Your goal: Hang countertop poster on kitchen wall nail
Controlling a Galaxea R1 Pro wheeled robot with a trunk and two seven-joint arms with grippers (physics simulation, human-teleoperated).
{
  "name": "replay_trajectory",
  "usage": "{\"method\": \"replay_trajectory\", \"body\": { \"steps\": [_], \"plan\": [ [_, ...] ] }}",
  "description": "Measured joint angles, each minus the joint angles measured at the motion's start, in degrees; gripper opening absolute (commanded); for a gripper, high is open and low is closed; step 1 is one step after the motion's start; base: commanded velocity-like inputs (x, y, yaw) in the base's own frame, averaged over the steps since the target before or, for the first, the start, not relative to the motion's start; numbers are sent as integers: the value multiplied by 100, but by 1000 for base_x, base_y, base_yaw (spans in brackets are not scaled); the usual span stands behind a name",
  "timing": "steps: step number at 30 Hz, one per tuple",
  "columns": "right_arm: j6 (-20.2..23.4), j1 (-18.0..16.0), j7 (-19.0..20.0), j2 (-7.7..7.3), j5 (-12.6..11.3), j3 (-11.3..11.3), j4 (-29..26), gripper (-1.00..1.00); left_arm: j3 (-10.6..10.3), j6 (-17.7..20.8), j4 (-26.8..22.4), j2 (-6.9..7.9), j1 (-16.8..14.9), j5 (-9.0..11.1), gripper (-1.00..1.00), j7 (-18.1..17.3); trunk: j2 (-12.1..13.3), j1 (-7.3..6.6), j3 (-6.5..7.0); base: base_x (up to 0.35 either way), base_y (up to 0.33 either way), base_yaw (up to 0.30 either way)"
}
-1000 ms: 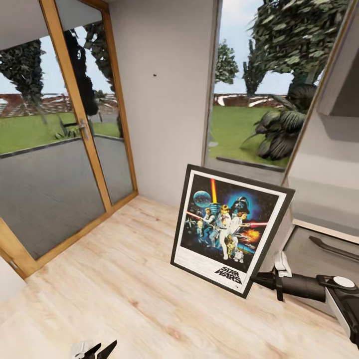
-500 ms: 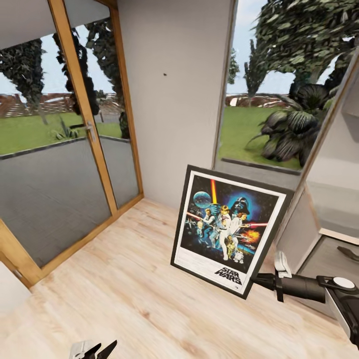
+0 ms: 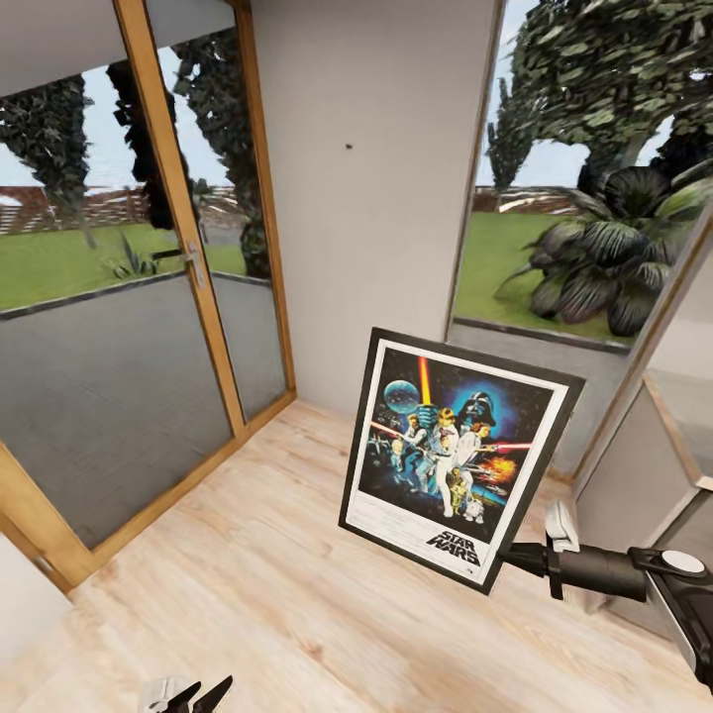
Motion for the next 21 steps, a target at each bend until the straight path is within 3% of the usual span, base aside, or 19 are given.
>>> {"method": "replay_trajectory", "body": {
  "steps": [21],
  "plan": [
    [0,0,1,0,2,0,0,-100,0,0,0,-1,0,-1,100,237,0,0,0,265,253,0]
  ]
}}
